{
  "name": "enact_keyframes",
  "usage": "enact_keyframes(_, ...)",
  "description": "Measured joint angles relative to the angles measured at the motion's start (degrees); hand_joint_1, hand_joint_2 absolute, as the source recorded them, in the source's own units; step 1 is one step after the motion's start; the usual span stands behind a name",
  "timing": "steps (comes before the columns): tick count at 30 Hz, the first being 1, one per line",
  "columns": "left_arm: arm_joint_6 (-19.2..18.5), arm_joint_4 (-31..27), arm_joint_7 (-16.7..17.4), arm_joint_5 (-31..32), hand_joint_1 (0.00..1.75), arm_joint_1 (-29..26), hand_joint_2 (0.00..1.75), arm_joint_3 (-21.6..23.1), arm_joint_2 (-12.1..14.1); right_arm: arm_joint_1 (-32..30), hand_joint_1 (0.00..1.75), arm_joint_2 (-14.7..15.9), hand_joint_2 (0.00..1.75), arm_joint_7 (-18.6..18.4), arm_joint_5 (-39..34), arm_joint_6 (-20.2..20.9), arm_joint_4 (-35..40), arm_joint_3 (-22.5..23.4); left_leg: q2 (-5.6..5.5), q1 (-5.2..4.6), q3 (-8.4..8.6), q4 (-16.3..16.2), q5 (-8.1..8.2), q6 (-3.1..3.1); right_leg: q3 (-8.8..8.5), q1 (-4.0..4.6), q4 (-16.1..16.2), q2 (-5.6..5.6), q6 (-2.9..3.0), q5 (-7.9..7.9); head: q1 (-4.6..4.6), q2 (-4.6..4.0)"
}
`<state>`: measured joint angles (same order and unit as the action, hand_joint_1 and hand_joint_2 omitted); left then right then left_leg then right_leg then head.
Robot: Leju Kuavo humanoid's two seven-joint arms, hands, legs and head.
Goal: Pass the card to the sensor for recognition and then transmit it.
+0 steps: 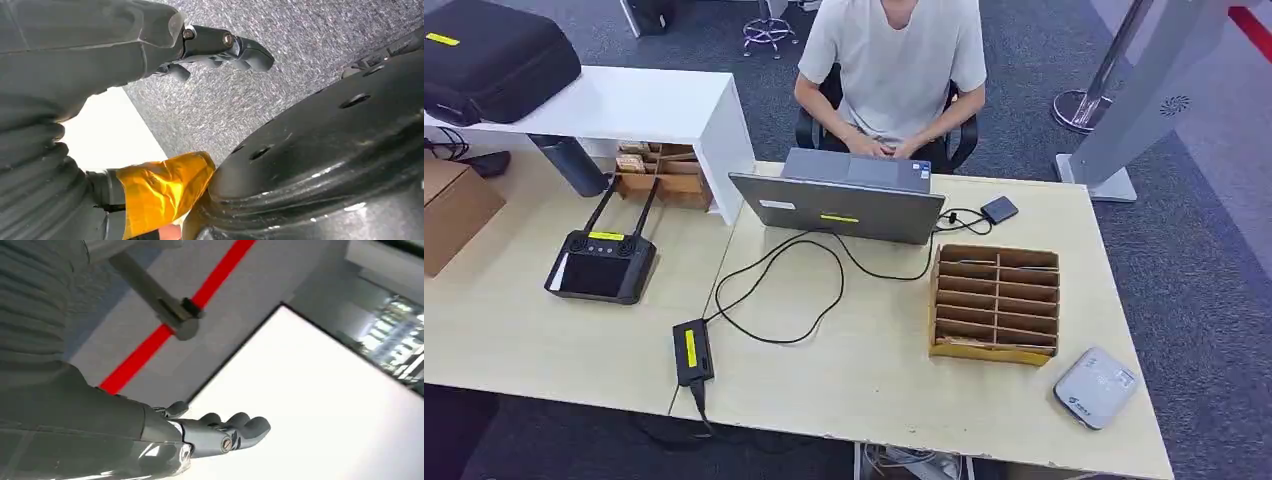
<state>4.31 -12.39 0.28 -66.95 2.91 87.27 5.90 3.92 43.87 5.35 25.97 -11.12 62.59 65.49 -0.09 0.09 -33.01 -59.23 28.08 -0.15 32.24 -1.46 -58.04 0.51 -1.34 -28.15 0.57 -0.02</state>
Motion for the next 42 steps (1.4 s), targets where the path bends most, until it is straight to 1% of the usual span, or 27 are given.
enact_keyframes(5,0.0,0.18,0.07,0.26,0.0,0.02,1.75,0.02,-0.2,0.75,0.0,1.7,1.75,-0.79,-0.77,-1.25,6.4,-8.63,0.0,0.0,-0.01,0.0,-0.02,-0.01,0.0,0.0,-0.02,0.0,0.0,0.0,0.0,-0.02)
enact_keyframes(12,-0.04,0.55,0.22,1.18,0.0,0.18,1.75,0.28,-0.37,5.81,0.0,3.17,1.75,-2.45,0.0,-0.5,12.19,-22.6,-0.05,0.0,-0.02,0.0,-0.11,0.04,0.01,0.0,-0.04,0.05,0.0,0.03,0.02,-0.02)
enact_keyframes(17,-0.09,0.66,0.44,2.03,0.0,0.26,1.75,0.44,-0.59,10.46,0.0,3.39,1.75,-3.61,2.51,0.96,14.35,-32.04,-0.08,0.0,-0.03,0.0,-0.13,0.01,0.02,0.0,-0.04,0.08,0.0,0.04,0.02,-0.02)
enact_keyframes(24,-0.28,0.68,0.92,3.28,0.0,0.38,1.75,0.81,-0.85,17.78,0.0,3.26,1.75,-4.66,7.48,2.56,14.7,-44.67,-0.17,0.0,-0.08,0.0,-0.16,-0.02,0.03,0.0,-0.06,0.15,0.0,0.04,0.0,-0.02)
enact_keyframes(33,-0.39,0.77,1.4,5.11,0.0,0.68,1.75,0.83,-0.92,27.22,0.0,0.7,1.75,-5.9,13.49,4.63,14.02,-60.19,-0.26,0.01,-0.13,0.0,-0.23,-0.07,0.03,0.02,-0.09,0.22,0.01,0.05,-0.02,0.0)
enact_keyframes(42,-0.59,0.88,2.05,6.82,0.0,1.06,1.75,0.87,-1.05,37.29,0.0,-4.48,1.75,-7.26,19.51,6.31,11.64,-76.13,-0.3,0.02,-0.12,0.0,-0.33,-0.04,0.04,0.04,-0.12,0.27,0.04,0.09,0.0,-0.02)
